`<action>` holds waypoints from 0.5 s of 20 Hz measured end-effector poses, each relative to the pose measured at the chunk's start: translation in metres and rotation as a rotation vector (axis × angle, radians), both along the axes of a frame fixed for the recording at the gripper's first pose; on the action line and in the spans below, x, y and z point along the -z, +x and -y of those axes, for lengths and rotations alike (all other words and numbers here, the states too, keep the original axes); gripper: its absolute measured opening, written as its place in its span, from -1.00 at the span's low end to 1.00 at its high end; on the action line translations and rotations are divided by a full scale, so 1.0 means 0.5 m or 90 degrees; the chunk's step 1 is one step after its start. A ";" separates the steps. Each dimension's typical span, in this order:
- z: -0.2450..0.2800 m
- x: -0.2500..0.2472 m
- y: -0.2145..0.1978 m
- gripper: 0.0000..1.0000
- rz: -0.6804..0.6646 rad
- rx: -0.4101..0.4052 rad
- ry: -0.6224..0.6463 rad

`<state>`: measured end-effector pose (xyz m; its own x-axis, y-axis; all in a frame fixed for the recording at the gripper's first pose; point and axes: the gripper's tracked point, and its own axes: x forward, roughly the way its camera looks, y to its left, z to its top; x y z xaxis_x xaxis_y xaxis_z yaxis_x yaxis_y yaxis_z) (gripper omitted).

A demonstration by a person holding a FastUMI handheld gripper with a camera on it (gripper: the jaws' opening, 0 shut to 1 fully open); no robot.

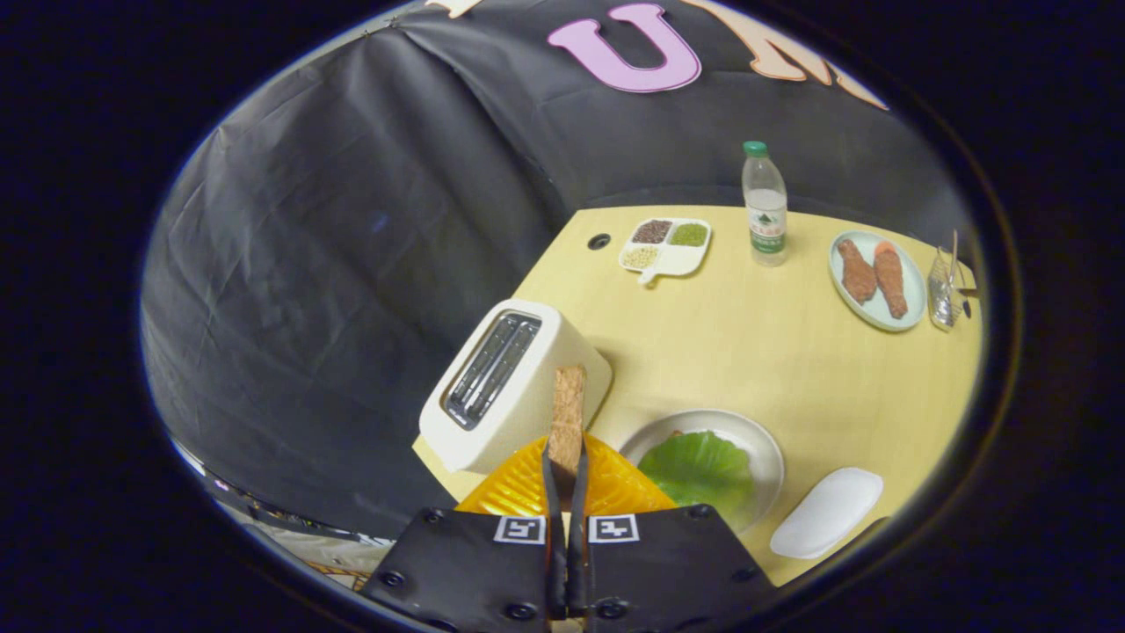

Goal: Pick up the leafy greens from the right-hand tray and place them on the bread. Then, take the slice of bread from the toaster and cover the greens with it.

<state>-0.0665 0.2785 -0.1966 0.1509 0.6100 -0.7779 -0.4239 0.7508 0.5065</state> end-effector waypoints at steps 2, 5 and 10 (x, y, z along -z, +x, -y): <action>0.013 0.015 -0.007 -0.91 -0.010 0.010 -0.001; 0.039 0.040 -0.009 -0.91 -0.019 0.022 -0.006; 0.063 0.071 -0.025 -0.90 -0.052 0.047 -0.001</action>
